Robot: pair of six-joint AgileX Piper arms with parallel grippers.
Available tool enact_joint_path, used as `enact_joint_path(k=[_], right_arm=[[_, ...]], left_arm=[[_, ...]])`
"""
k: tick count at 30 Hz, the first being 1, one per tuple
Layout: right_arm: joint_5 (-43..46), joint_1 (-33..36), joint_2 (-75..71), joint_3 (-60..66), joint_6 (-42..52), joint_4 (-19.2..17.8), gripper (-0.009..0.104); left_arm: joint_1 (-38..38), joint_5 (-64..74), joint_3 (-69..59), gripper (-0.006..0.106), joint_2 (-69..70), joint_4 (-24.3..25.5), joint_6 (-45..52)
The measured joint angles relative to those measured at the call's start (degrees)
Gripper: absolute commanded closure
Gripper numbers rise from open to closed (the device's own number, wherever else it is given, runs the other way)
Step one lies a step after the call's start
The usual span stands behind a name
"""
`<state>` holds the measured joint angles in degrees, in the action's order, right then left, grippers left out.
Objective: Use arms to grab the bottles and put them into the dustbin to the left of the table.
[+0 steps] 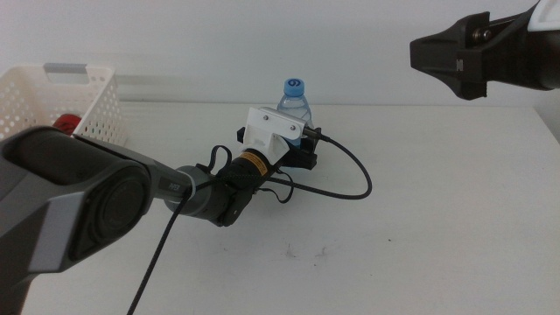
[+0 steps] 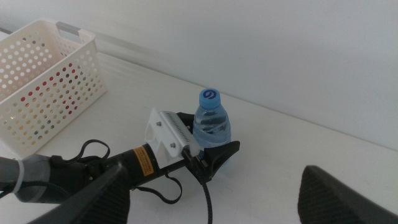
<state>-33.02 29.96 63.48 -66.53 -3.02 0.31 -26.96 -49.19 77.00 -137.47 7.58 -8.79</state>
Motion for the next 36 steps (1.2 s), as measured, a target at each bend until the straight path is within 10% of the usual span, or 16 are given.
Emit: enact_joint_path(k=[13,21,29,36], right_arm=[[0.0,0.0,0.0,0.0,0.0,0.0,0.008],[0.0,0.0,0.0,0.0,0.0,0.0,0.008],[0.0,0.1,0.0,0.0,0.0,0.0,0.008],[0.0,0.1,0.0,0.0,0.0,0.0,0.008]], left_arm=[[-0.3,24.6,-4.4,0.102,11.6,9.7,-6.6],[-3.4,61.2,-10.1,0.102,35.8,12.6,-14.9],[9.5,99.7,2.0,0.102,46.1,-14.2,15.1],[31.5,110.0,13.9,0.102,42.3,-19.2,24.6]])
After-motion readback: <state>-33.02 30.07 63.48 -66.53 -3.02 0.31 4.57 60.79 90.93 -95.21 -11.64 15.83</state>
